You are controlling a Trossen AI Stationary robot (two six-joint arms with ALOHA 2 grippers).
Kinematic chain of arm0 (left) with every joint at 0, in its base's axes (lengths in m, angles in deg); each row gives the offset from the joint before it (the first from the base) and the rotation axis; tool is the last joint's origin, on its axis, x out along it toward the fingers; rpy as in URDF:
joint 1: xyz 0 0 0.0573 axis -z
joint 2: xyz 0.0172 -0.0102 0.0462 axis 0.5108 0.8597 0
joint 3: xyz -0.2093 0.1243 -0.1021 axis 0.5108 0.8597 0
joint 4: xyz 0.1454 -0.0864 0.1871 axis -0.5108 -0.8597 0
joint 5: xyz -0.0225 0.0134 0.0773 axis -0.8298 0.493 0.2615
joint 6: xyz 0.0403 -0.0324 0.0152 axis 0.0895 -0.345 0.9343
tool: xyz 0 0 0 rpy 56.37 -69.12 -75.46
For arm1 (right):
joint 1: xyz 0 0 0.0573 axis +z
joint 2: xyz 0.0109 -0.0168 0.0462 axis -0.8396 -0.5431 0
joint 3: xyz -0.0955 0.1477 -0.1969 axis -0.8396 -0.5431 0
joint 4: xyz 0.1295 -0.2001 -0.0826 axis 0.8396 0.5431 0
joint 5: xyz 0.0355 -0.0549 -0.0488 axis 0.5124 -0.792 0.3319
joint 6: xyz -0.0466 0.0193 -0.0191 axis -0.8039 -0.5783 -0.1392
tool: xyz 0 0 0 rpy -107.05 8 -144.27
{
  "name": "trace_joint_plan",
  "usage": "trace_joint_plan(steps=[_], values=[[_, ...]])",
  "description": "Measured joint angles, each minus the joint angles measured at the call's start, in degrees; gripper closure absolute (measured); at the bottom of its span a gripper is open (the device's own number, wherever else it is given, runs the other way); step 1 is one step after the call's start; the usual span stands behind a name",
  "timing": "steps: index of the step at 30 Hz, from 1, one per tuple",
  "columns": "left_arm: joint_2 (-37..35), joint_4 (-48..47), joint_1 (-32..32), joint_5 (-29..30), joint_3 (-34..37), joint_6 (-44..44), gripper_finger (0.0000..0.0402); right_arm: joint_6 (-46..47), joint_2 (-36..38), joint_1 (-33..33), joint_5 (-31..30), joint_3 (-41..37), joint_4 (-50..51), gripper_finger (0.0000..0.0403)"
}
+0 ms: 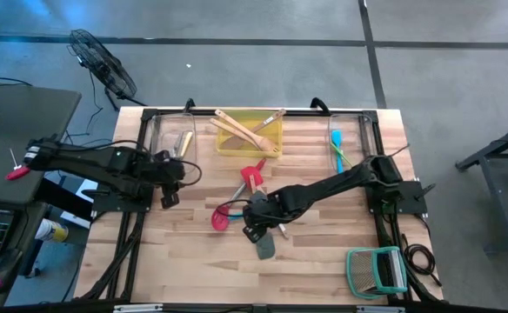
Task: Pick & Place Kitchen Items
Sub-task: Put the gray spatula into the right transparent bin
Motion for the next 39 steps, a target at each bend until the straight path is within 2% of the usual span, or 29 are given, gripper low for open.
trace_joint_plan(steps=[14, 39], values=[[-2.63, 3.49, -0.02, -2.17, 2.15, -0.02, 0.0279, -0.13, -3.65, -0.07, -4.26, 0.00, 0.57, 0.0190], [-2.59, 6.25, -0.02, -2.51, 2.15, 0.44, 0.0279, 0.92, -9.95, -0.70, -4.14, 0.00, -1.04, 0.0190]])
